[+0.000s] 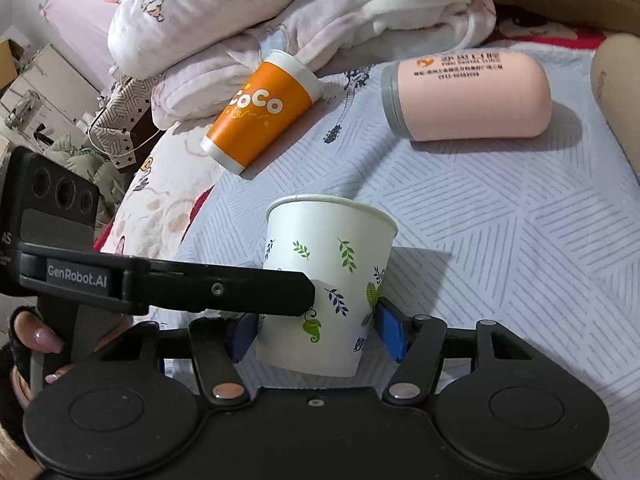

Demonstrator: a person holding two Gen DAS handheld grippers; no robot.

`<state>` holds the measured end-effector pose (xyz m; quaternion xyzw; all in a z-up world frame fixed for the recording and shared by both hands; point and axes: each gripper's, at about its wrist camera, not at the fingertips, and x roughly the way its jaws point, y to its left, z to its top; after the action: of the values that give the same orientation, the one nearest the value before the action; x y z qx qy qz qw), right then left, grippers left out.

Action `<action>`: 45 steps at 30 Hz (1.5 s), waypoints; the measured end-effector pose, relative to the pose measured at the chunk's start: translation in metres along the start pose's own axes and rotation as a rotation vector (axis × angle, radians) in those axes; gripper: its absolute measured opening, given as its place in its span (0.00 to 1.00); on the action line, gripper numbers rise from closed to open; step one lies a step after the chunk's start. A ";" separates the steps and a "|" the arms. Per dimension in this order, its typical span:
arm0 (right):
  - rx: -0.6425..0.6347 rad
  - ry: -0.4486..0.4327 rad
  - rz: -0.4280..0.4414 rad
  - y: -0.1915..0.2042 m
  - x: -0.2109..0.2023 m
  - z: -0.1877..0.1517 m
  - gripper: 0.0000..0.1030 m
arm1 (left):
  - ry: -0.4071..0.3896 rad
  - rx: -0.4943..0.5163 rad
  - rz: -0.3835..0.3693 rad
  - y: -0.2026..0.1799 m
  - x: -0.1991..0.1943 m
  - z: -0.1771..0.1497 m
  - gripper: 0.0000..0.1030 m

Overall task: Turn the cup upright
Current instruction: 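Rotate the held white cup upright with the right tool while the left tool approaches, then lower the upright white cup onto the cloth and open the right tool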

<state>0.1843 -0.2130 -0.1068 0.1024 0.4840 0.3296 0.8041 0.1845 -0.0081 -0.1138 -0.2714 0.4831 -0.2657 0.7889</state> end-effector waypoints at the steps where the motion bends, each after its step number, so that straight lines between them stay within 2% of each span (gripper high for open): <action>1: -0.017 -0.004 -0.009 0.001 -0.001 0.001 0.65 | -0.007 0.019 0.008 -0.003 -0.001 0.000 0.54; 12: -0.228 -0.119 -0.171 0.032 0.002 -0.006 0.64 | -0.117 0.271 0.136 -0.037 -0.010 -0.012 0.54; 17: -0.279 -0.177 -0.223 0.038 0.004 -0.009 0.64 | -0.177 0.327 0.148 -0.040 -0.012 -0.016 0.54; 21: -0.353 -0.267 -0.273 0.044 0.008 -0.014 0.64 | -0.247 0.365 0.153 -0.040 -0.014 -0.017 0.54; 26: -0.543 -0.352 -0.426 0.054 0.029 -0.025 0.64 | -0.279 0.389 0.169 -0.039 -0.008 -0.019 0.55; 35: -0.561 -0.427 -0.437 0.047 0.040 -0.029 0.64 | -0.304 0.478 0.247 -0.045 0.001 -0.027 0.55; 45: -0.455 -0.401 -0.402 0.037 0.041 -0.024 0.64 | -0.270 0.454 0.210 -0.043 0.001 -0.028 0.56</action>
<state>0.1608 -0.1628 -0.1306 -0.1137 0.2415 0.2377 0.9339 0.1530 -0.0445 -0.0956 -0.0692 0.3272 -0.2454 0.9099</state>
